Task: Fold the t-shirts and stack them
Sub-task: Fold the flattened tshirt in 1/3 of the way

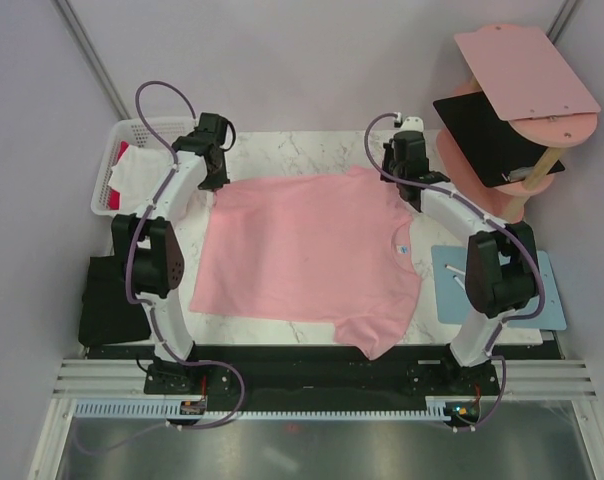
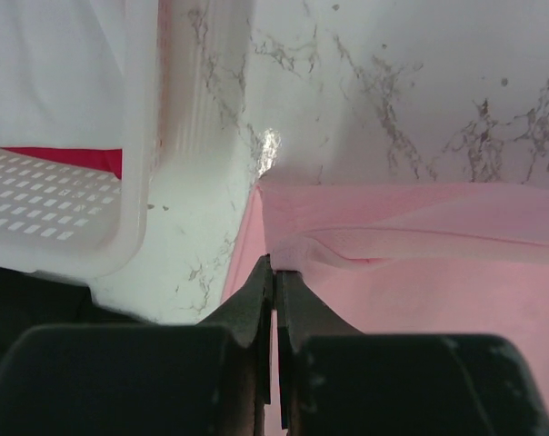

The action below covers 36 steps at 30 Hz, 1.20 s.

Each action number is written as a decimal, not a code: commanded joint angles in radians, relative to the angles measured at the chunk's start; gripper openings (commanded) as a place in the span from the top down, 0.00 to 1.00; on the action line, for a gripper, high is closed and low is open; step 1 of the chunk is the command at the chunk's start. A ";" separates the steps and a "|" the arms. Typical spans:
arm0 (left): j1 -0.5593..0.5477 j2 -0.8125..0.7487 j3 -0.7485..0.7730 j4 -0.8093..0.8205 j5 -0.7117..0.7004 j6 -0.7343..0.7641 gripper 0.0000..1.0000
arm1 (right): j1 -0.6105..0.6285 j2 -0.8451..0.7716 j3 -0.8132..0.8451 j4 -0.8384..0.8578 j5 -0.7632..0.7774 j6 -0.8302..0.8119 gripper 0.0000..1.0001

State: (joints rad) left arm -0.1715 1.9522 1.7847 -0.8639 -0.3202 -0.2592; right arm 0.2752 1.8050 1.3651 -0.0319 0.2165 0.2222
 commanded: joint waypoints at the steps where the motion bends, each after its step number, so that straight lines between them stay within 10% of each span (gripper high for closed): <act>1: 0.004 -0.073 -0.051 0.009 -0.059 0.046 0.98 | 0.005 -0.099 -0.107 -0.025 0.012 0.035 1.00; 19: 0.004 -0.088 -0.203 -0.029 -0.125 0.018 0.98 | 0.117 -0.246 -0.350 -0.196 -0.017 0.101 1.00; 22: 0.004 -0.078 -0.194 -0.078 -0.140 -0.018 0.64 | 0.133 -0.230 -0.362 -0.275 -0.063 0.132 0.98; 23: 0.004 -0.081 -0.185 -0.096 -0.160 -0.049 0.17 | 0.134 -0.222 -0.362 -0.298 -0.089 0.135 0.93; 24: 0.004 -0.088 -0.186 -0.104 -0.161 -0.057 0.03 | 0.134 -0.211 -0.365 -0.315 -0.112 0.138 0.85; 29: 0.000 -0.144 -0.183 -0.096 -0.145 -0.074 0.00 | 0.136 -0.269 -0.393 -0.301 -0.140 0.138 0.25; 36: -0.029 -0.133 -0.179 -0.070 -0.125 -0.072 0.00 | 0.134 -0.193 -0.267 -0.267 -0.062 0.117 0.19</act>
State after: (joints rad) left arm -0.1802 1.8465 1.5810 -0.9478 -0.4427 -0.2955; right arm 0.4088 1.5597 0.9955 -0.3382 0.1120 0.3466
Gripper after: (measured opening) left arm 0.993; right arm 0.819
